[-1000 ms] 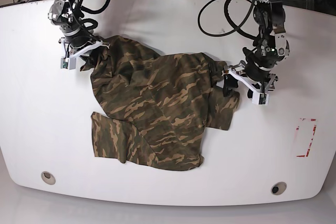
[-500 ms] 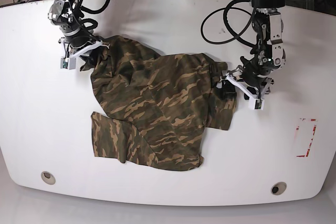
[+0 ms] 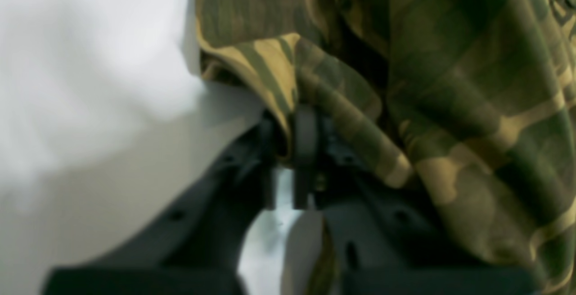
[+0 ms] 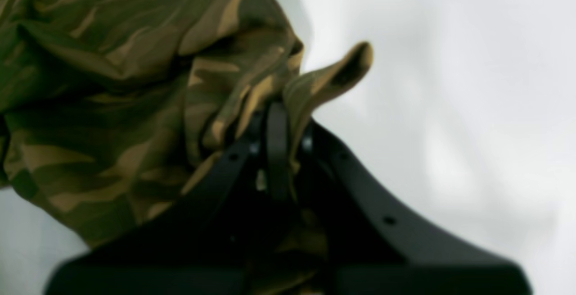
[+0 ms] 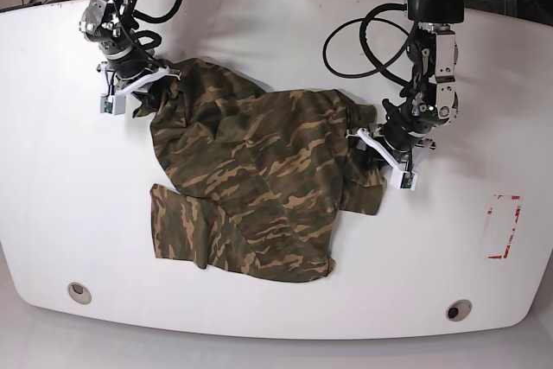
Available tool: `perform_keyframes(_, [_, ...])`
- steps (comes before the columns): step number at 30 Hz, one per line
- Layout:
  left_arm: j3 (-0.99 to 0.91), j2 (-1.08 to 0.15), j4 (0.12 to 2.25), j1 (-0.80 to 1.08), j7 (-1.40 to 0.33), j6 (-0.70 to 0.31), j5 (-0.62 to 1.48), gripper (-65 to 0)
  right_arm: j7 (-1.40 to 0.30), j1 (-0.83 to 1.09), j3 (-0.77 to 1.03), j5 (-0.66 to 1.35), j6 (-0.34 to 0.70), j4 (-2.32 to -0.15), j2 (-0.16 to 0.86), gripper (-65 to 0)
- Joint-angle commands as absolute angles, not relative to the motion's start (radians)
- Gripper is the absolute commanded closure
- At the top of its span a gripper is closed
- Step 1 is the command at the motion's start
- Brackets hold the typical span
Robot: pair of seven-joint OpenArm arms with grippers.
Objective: Layout the t-shirt on the table in an organized manner, then fold the t-shirt properly
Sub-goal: 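Grasp the opposite shirt edge with the left gripper, then lift the shirt with both grippers and swing it up off the table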
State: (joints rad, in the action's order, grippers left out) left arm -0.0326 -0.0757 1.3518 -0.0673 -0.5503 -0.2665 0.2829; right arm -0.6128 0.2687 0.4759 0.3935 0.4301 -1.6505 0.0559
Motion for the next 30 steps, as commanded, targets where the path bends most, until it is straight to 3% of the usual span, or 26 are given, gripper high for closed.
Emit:
perform_keyframes(1, [-0.036, -0.082, 1.402, -0.084, -0.53, -0.271, 0.288, 0.0, -0.591, 0.257, 0.478, 0.407, 0.438, -1.673, 0.068, 0.0])
perform_keyframes(18, [-0.042, -0.242, 1.725, -0.045, -0.608, -0.271, 0.295, 0.0, -0.591, 0.145, 0.481, 0.407, 0.435, -1.675, 0.073, 0.0])
perform_keyframes(30, [-0.143, -0.252, 1.87, -0.137, -0.763, -0.285, 0.295, 0.0, -0.591, 0.048, 0.476, 0.407, 0.435, -1.672, 0.111, 0.0])
